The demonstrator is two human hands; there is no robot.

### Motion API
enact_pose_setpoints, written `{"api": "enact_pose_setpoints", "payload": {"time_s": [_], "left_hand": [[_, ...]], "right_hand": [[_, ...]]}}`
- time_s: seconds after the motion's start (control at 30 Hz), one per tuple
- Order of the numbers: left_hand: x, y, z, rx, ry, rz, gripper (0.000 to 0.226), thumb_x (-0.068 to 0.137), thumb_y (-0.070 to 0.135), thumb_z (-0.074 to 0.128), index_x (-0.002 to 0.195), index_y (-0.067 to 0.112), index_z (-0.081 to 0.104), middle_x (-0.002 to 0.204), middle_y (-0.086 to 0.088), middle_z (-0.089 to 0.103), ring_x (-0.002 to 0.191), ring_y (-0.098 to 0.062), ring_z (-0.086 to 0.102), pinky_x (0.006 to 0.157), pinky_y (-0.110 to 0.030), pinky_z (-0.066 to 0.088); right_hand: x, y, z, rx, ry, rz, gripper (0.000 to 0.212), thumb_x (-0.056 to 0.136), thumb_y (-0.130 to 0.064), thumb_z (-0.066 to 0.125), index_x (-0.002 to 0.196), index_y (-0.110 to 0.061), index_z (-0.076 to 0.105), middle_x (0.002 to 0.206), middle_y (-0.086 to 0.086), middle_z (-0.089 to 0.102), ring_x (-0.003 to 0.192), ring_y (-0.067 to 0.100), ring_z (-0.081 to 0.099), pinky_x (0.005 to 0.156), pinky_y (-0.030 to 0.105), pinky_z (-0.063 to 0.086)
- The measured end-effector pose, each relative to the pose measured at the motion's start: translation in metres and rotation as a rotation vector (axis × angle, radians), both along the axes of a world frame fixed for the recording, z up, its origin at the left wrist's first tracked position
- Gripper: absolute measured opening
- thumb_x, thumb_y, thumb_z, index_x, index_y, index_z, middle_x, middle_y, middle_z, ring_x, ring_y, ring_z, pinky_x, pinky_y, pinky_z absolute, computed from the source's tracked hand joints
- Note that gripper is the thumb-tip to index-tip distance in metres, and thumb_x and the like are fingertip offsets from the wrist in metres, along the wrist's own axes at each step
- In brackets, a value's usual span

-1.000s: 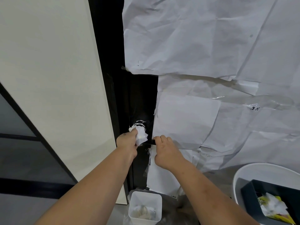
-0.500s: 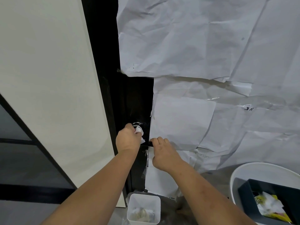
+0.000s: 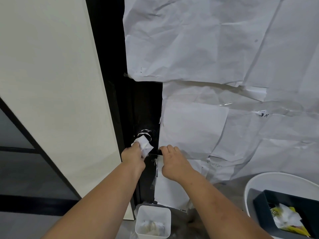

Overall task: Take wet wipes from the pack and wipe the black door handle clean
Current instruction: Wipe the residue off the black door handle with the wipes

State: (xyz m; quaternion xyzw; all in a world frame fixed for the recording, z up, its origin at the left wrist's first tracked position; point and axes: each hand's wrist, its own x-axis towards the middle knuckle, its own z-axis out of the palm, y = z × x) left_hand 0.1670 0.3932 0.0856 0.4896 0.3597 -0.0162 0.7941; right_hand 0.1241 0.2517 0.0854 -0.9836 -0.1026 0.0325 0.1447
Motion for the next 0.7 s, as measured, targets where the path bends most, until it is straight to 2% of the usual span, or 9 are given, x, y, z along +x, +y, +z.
{"api": "enact_pose_setpoints", "payload": {"time_s": [0.07,0.1,0.13,0.23,0.33,0.47,0.6,0.7], "left_hand": [[-0.006,0.003,-0.007,-0.13,-0.009,0.077,0.038,0.094,0.018,0.06,0.13,0.005,0.054,0.121,-0.02,0.062,0.1,-0.031,0.065,0.067,-0.04,0.06],[-0.009,0.005,-0.01,-0.154,-0.025,0.092,0.038,0.094,0.019,0.059,0.129,0.006,0.054,0.119,-0.018,0.063,0.1,-0.032,0.066,0.06,-0.036,0.059],[-0.013,0.007,-0.013,-0.158,-0.043,0.086,0.036,0.095,0.02,0.058,0.128,0.007,0.055,0.116,-0.017,0.065,0.099,-0.031,0.067,0.058,-0.034,0.058],[-0.022,0.012,-0.015,-0.146,-0.096,0.037,0.031,0.093,0.02,0.053,0.122,0.01,0.059,0.112,-0.015,0.068,0.1,-0.03,0.068,0.075,-0.037,0.057],[-0.022,0.007,-0.011,-0.068,-0.161,-0.032,0.029,0.088,0.021,0.059,0.115,0.01,0.06,0.11,-0.015,0.068,0.101,-0.03,0.067,0.085,-0.041,0.056],[-0.013,0.001,-0.007,0.208,-0.187,-0.059,0.012,0.088,0.014,0.07,0.089,0.01,0.059,0.101,-0.016,0.066,0.096,-0.032,0.068,0.079,-0.04,0.059],[-0.004,0.007,-0.002,0.283,-0.163,-0.085,0.018,0.085,0.012,0.074,0.078,0.011,0.057,0.096,-0.019,0.067,0.088,-0.034,0.068,0.065,-0.035,0.056],[-0.008,0.014,0.001,0.288,-0.173,-0.124,0.017,0.085,0.01,0.074,0.079,0.008,0.057,0.091,-0.016,0.066,0.085,-0.032,0.068,0.069,-0.038,0.059]], "right_hand": [[0.0,0.0,-0.001,0.001,-0.011,0.004,0.06,0.075,-0.008,0.047,0.134,-0.018,0.036,0.121,0.003,0.043,0.108,0.023,0.039,0.089,0.041,0.046],[0.0,-0.001,-0.002,-0.001,-0.017,0.004,0.059,0.075,-0.008,0.047,0.133,-0.018,0.037,0.12,0.003,0.043,0.107,0.023,0.039,0.088,0.041,0.047],[0.0,0.0,-0.002,-0.002,-0.02,0.004,0.058,0.075,-0.008,0.046,0.132,-0.018,0.037,0.119,0.003,0.044,0.106,0.023,0.039,0.088,0.042,0.047],[0.001,0.0,-0.003,0.005,-0.019,-0.001,0.058,0.074,-0.008,0.046,0.131,-0.018,0.038,0.118,0.002,0.044,0.105,0.023,0.039,0.088,0.041,0.046],[0.001,0.001,-0.003,0.0,-0.017,-0.003,0.058,0.074,-0.009,0.047,0.13,-0.018,0.038,0.118,0.002,0.044,0.105,0.023,0.039,0.088,0.041,0.046],[0.001,0.001,-0.002,-0.006,-0.006,-0.006,0.06,0.074,-0.009,0.05,0.132,-0.018,0.036,0.12,0.002,0.043,0.107,0.022,0.038,0.089,0.04,0.046],[0.002,0.0,-0.002,-0.009,-0.003,0.002,0.061,0.074,-0.01,0.05,0.133,-0.018,0.036,0.121,0.002,0.043,0.108,0.023,0.038,0.089,0.039,0.046],[0.002,0.0,-0.003,-0.006,-0.008,0.001,0.058,0.075,-0.01,0.049,0.131,-0.018,0.037,0.12,0.002,0.043,0.107,0.022,0.038,0.089,0.039,0.046]]}}
